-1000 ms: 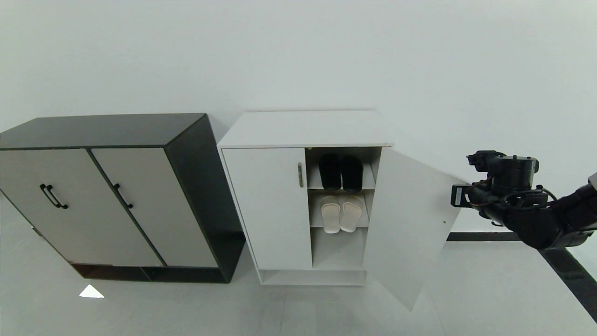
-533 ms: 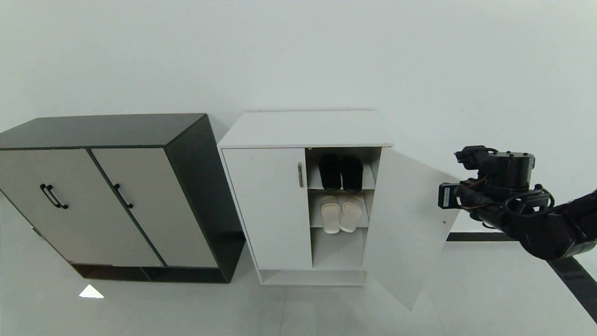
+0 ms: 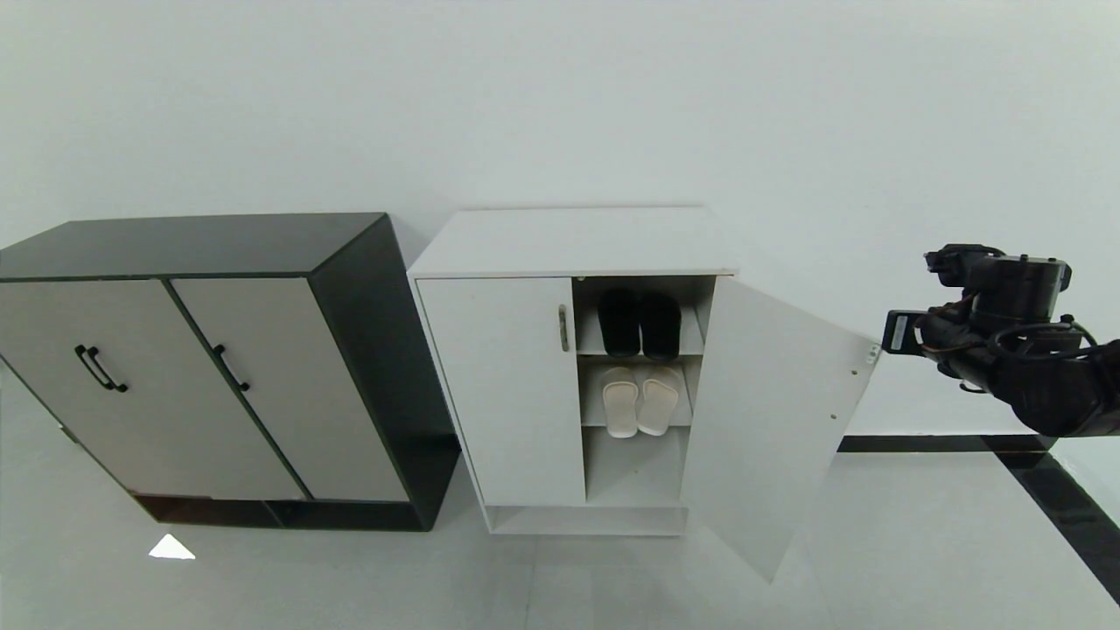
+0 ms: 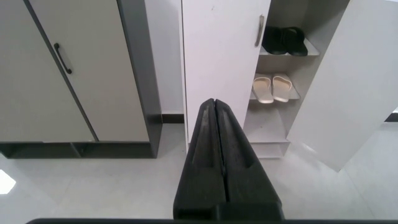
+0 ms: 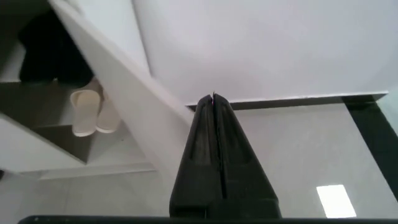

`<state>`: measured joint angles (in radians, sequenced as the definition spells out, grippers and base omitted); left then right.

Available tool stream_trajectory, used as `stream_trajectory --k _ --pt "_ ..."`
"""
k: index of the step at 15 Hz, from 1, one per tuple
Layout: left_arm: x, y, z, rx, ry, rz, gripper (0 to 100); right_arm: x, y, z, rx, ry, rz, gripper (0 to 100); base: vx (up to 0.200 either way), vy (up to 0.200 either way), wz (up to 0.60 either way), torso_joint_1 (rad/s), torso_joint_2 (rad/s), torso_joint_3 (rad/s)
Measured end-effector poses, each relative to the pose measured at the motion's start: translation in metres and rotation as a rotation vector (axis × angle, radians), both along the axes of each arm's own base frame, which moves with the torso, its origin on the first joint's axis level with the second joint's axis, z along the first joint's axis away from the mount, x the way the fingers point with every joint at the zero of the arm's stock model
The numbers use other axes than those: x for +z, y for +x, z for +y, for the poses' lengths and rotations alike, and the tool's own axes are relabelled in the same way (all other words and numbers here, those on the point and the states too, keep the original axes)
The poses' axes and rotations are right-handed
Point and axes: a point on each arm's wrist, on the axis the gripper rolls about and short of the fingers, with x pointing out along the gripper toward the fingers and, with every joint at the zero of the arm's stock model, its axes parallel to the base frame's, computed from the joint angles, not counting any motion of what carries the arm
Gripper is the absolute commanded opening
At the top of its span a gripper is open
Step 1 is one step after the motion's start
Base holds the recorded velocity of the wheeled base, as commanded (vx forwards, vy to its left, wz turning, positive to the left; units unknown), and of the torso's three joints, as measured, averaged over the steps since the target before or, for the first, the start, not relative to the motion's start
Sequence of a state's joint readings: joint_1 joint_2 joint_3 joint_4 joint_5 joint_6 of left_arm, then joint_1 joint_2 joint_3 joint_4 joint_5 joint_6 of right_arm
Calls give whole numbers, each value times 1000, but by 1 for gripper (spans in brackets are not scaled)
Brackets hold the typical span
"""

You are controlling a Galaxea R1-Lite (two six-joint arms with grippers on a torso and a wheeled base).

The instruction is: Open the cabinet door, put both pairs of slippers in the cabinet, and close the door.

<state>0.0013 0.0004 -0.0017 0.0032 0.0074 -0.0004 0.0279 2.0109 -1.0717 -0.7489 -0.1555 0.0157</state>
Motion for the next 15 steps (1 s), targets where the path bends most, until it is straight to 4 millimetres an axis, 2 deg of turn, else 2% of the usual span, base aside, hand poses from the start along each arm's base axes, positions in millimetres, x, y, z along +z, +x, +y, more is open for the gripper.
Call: stream_trajectory --k 6,11,15 --pt "0 0 0 0 0 0 0 -25 19 -5 -14 -1 45 0 0 0 0 0 0 0" --pt "0 0 0 0 -1 0 0 -31 21 -5 -15 -1 60 0 0 0 0 0 0 0" --pt "0 0 0 0 -1 0 0 -34 18 2 2 -2 74 0 0 0 0 0 0 0"
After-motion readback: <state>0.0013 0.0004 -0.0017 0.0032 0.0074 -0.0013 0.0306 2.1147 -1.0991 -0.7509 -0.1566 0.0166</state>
